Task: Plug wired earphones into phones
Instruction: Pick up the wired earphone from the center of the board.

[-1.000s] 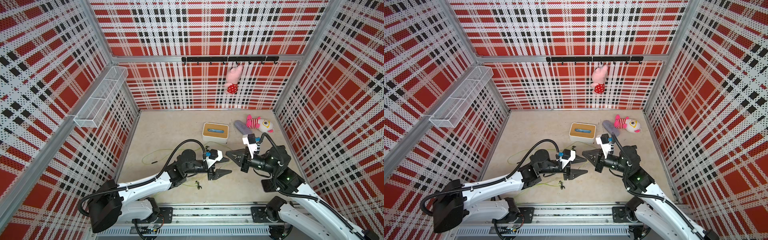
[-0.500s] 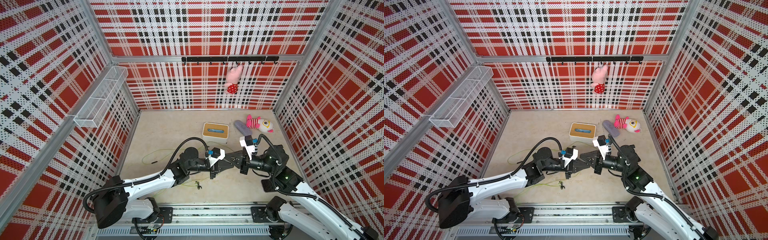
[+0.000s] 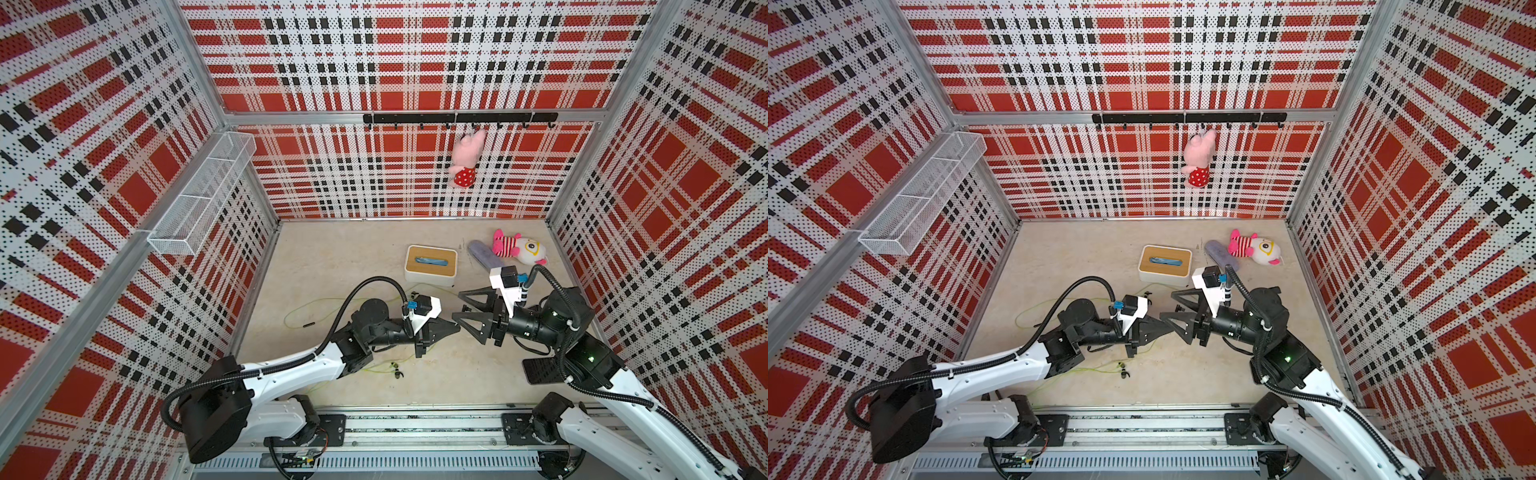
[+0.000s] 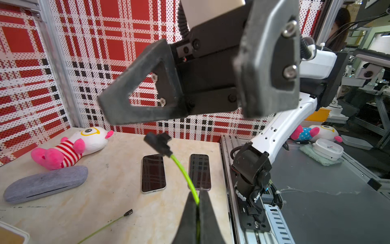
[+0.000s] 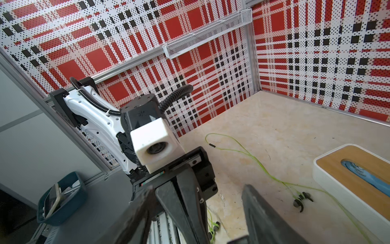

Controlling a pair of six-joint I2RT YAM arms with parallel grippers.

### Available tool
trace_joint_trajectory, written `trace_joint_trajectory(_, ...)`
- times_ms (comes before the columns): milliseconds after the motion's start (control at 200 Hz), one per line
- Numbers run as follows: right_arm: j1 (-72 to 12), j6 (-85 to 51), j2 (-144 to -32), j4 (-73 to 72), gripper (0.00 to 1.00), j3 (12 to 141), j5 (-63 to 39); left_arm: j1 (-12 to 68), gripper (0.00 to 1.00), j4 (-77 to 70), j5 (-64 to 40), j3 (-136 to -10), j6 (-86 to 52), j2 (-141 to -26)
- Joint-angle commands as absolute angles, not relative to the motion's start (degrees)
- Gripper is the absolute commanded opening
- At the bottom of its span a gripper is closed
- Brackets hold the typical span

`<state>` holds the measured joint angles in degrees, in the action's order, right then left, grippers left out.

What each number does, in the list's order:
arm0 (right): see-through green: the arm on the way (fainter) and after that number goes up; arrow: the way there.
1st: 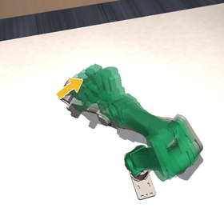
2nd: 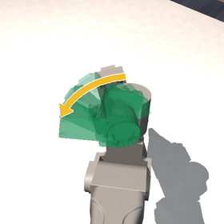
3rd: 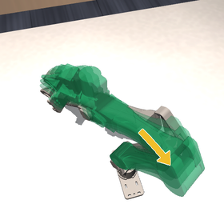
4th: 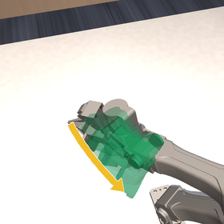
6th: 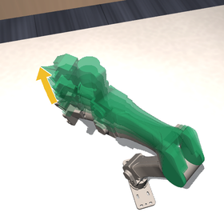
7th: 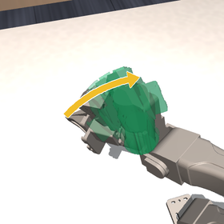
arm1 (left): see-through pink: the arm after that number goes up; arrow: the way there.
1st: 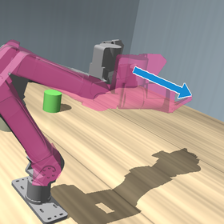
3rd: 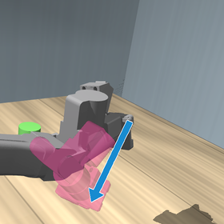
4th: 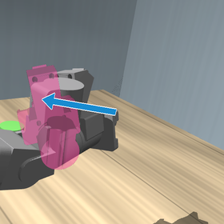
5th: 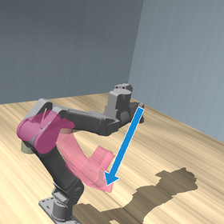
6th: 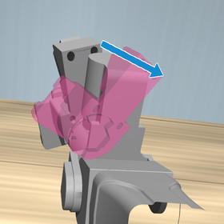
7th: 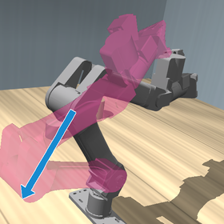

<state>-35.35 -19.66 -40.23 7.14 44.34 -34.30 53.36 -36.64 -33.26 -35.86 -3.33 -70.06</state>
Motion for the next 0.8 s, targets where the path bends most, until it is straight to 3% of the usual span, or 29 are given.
trace_joint_trajectory(0,-35.73,-19.87,-40.05,10.7,0.73,45.71,-31.75,53.08,0.0,-38.56,-31.45,-34.53,-2.2,-66.95)
trace_joint_trajectory(140,-35.7,-23.07,-41.54,12.57,0.69,46.75,-31.3,53.0,0.0,-38.58,-28.99,-32.69,-1.41,-63.91)
trace_joint_trajectory(441,-35.73,-30.56,-42.87,5.43,0.4,44.01,-40.12,52.91,0.0,-38.28,-28.14,-31.55,-0.7,-61.79)
trace_joint_trajectory(646,-35.66,-30.94,-41.58,5.76,0.37,43.91,-38.14,52.73,0.0,-37.66,-27.6,-31.2,-0.17,-61.16)
trace_joint_trajectory(797,-35.7,-31.03,-41.62,5.94,0.29,44.12,-37.22,52.71,0.0,-37.53,-27.82,-31.11,-0.12,-60.93)
